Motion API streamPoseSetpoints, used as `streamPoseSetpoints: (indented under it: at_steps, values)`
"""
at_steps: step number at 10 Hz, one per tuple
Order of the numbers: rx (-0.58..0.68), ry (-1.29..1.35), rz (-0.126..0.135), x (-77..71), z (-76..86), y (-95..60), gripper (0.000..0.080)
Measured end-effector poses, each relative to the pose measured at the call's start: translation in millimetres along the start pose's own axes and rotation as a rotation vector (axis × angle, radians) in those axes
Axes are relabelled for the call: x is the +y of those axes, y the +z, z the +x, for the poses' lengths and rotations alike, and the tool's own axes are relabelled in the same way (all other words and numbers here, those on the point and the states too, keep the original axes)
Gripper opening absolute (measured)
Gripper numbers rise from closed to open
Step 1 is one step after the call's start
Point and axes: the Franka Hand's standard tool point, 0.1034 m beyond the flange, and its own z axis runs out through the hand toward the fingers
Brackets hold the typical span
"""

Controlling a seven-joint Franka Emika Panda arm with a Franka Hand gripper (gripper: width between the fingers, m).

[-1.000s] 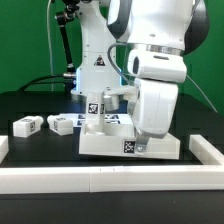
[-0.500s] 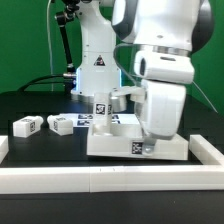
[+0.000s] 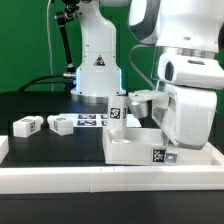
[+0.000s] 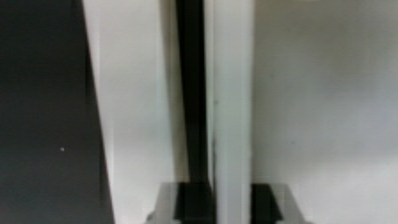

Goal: Assemble square table

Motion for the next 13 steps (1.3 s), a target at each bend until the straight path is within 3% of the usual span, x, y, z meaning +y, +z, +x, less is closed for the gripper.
streamPoseSetpoints:
  at_steps: [3, 4, 7, 9, 11, 12, 13]
  values:
    - [0.002, 0.026, 0.001, -0.7, 0.3, 0.8, 0.0058]
    - [0.001, 0.027, 0.002, -0.6, -0.2, 0.9, 0.0167]
    - [0.001, 0.036, -0.003, 1.2, -6.8, -1.1, 0.0594]
    - [-0.012, 0.049, 0.001, -6.2, -20.4, -8.2, 0.0632]
    - [-0.05, 0.076, -0.015, -10.4, -48.6, -31.4, 0.0646]
    - [-0.049, 0.133, -0.015, -18.0, -51.6, -36.7, 0.0646]
    - [-0.046, 0.179, -0.002, -34.9, -54.0, -37.1, 0.0649]
